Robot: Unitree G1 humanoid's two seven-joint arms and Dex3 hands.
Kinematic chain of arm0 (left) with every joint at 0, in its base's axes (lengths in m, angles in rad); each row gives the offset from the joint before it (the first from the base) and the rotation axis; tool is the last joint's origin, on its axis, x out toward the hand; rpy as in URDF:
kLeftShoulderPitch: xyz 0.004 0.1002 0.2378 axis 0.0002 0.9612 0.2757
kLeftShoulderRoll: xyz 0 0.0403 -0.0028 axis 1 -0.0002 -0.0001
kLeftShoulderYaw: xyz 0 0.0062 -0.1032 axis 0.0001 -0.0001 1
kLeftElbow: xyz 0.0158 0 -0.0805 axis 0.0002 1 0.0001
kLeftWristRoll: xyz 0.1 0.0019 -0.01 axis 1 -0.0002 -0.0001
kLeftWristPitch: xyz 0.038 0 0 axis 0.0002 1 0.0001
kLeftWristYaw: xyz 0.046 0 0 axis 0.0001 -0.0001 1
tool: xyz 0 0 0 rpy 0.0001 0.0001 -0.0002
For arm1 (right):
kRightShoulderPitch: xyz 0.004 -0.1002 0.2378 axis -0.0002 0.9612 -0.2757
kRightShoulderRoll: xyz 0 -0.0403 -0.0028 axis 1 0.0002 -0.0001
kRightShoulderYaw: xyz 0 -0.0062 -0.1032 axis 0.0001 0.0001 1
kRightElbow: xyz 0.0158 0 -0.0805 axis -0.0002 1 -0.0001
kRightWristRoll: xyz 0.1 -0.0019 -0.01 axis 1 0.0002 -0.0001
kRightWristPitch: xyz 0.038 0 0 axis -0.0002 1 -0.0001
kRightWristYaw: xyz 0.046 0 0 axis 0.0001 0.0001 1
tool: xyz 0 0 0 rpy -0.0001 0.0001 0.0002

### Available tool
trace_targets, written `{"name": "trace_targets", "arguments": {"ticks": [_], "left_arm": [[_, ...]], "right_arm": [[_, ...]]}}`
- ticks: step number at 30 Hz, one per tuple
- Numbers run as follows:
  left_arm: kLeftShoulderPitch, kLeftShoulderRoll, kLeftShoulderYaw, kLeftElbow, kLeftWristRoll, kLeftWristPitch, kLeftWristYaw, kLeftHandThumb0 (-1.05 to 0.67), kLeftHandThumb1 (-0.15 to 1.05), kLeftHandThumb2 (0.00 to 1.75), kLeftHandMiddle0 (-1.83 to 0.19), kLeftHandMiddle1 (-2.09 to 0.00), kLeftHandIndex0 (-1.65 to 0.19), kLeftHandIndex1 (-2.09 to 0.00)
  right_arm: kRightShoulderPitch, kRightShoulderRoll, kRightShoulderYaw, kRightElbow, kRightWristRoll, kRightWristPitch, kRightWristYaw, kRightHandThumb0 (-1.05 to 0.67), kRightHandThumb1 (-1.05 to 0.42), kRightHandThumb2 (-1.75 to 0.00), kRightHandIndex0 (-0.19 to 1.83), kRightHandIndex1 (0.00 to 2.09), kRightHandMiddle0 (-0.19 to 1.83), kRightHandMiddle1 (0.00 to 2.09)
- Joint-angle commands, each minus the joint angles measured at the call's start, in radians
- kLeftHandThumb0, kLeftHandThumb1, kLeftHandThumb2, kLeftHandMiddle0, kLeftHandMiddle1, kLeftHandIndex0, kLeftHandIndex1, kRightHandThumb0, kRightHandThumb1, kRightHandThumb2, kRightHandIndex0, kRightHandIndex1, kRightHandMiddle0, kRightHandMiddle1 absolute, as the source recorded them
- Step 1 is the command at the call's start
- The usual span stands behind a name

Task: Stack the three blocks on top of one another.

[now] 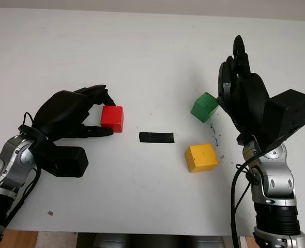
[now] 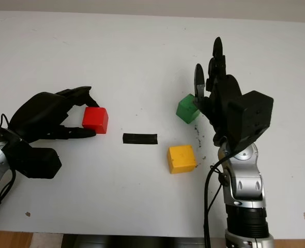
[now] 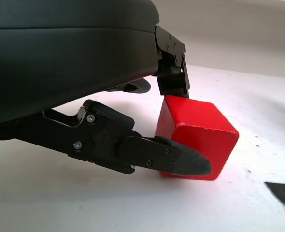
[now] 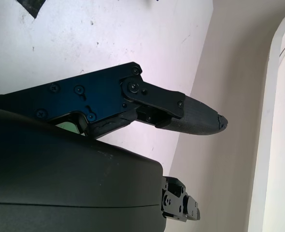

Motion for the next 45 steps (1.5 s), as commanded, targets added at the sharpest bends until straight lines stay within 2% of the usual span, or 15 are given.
{"name": "trace_targets", "arguments": {"ticks": [1,5,9,12,18,27,31,35,45], "left_arm": [[0.014,-0.009,0.0,0.011,-0.024,-0.023,-0.001,-0.53,1.05,0.24,-0.28,-0.05,-0.07,-1.39],[0.02,-0.024,0.012,0.018,-0.107,-0.049,-0.036,-0.44,1.05,0.22,-0.28,-0.05,-0.13,-1.37],[0.022,-0.036,0.024,-0.004,-0.216,-0.056,-0.106,-0.44,1.05,0.21,-0.26,-0.04,-0.12,-1.45],[0.03,-0.042,0.029,-0.034,-0.248,-0.054,-0.129,-0.46,1.05,0.19,-0.22,-0.03,-0.13,-1.5],[0.068,-0.074,0.042,-0.139,-0.355,0.013,-0.214,-0.46,1.05,0.14,-0.11,-0.04,-0.23,-1.34],[0.085,-0.206,0.02,-0.184,-0.417,0.075,-0.24,-0.44,1.05,0.11,-0.12,-0.05,-0.31,-1.26],[0.076,-0.24,-0.013,-0.169,-0.238,0.003,-0.125,-0.47,1.05,0.13,-0.14,-0.06,-0.32,-1.24],[0.072,-0.281,-0.049,-0.16,-0.105,-0.012,-0.032,-0.47,1.05,0.15,-0.07,-0.04,-0.31,-1.28],[0.09,-0.352,-0.124,-0.151,0.038,0.029,0.06,-0.44,1.05,0.08,-0.03,-0.04,-0.33,-1.36]], "right_arm": [[0.012,-0.005,0.003,-0.02,-0.002,0.003,0.0,-0.65,-1.05,-0.72,-0.19,0.0,-0.19,0.0],[0.016,-0.006,0.005,-0.018,-0.004,-0.007,0.002,-0.65,-1.05,-0.72,-0.19,0.0,-0.19,0.0],[0.018,-0.002,0.006,-0.021,-0.004,-0.004,-0.001,-0.66,-1.05,-0.71,-0.19,0.0,-0.19,0.0],[0.018,0.004,0.008,-0.028,-0.001,0.008,-0.005,-0.67,-1.05,-0.71,-0.19,0.0,-0.19,0.0],[0.018,0.004,0.015,-0.026,-0.003,0.007,-0.011,-0.7,-1.05,-0.68,-0.19,0.0,-0.19,0.0],[0.019,0.007,0.019,-0.018,-0.002,-0.006,-0.01,-0.71,-1.05,-0.66,-0.19,0.0,-0.19,0.0],[0.024,0.009,0.02,-0.029,-0.007,0.004,-0.02,-0.71,-1.05,-0.66,-0.19,0.0,-0.19,0.0],[0.023,0.009,0.021,-0.03,-0.008,0.004,-0.023,-0.71,-1.05,-0.66,-0.19,0.0,-0.19,0.0],[0.023,0.011,0.029,-0.036,-0.019,0.005,-0.035,-0.73,-1.05,-0.65,-0.19,0.0,-0.19,0.0]]}}
